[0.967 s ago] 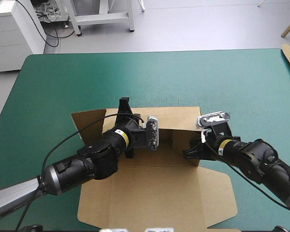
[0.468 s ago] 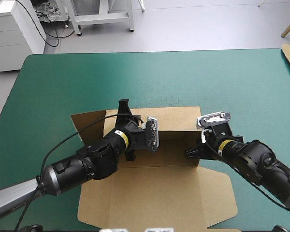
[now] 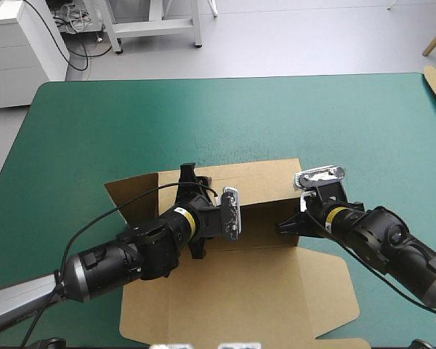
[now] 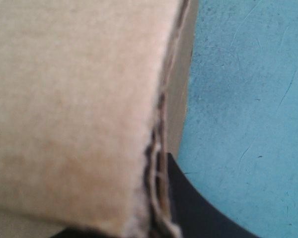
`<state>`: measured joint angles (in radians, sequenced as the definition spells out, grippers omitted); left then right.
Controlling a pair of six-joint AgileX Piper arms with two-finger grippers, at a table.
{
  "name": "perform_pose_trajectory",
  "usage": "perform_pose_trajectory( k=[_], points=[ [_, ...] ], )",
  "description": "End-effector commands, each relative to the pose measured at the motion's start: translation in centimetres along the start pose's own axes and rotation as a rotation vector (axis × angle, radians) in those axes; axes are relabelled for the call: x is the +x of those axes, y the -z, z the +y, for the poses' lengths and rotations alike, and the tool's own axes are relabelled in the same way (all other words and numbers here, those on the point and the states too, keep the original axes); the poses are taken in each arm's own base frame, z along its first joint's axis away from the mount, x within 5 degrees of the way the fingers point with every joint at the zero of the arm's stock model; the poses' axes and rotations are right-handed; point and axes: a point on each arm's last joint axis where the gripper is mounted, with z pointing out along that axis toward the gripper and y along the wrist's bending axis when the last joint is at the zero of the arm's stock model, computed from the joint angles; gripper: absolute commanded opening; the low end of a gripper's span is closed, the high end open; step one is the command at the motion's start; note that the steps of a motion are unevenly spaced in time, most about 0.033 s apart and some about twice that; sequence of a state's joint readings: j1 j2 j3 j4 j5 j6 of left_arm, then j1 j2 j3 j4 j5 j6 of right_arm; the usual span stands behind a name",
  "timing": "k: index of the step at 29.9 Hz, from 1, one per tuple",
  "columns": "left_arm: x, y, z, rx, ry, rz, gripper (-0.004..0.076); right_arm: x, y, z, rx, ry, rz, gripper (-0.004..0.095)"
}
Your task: Fold the box
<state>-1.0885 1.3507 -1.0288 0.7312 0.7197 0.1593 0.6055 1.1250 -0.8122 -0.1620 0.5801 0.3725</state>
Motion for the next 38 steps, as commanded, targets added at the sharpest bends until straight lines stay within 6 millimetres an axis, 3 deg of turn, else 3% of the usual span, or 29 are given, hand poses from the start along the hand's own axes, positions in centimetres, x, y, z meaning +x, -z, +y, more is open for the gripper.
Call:
perform_pose_trajectory(
  k=[1,12,18,25,38],
  points=[
    [-0.7,1.8,-0.4,0.028,0.057,-0.063,0.0494,-1.1,-1.2,0.7,-0.037,-0.021,-0.033,-0.0016],
    [-0.3,3.6,-0.5,-0.051,-0.054,0.032,0.045,-3.6,-2.7,1.4,-0.034,-0.001,-0.051,-0.0016],
    [-0.5,4.3,-0.8,-0.109,-0.082,0.074,0.0435,-3.9,-3.5,1.5,-0.027,0.0,-0.036,-0.0016],
    [-1.4,5.7,-0.7,-0.269,-0.121,0.076,0.0409,-3.9,-5.0,-0.2,0.018,-0.063,0.011,-0.0016],
    [-2.1,6.9,-1.6,-0.309,-0.106,0.072,0.041,-5.7,-4.3,-2.4,0.091,-0.043,0.046,-0.0021]
  ],
)
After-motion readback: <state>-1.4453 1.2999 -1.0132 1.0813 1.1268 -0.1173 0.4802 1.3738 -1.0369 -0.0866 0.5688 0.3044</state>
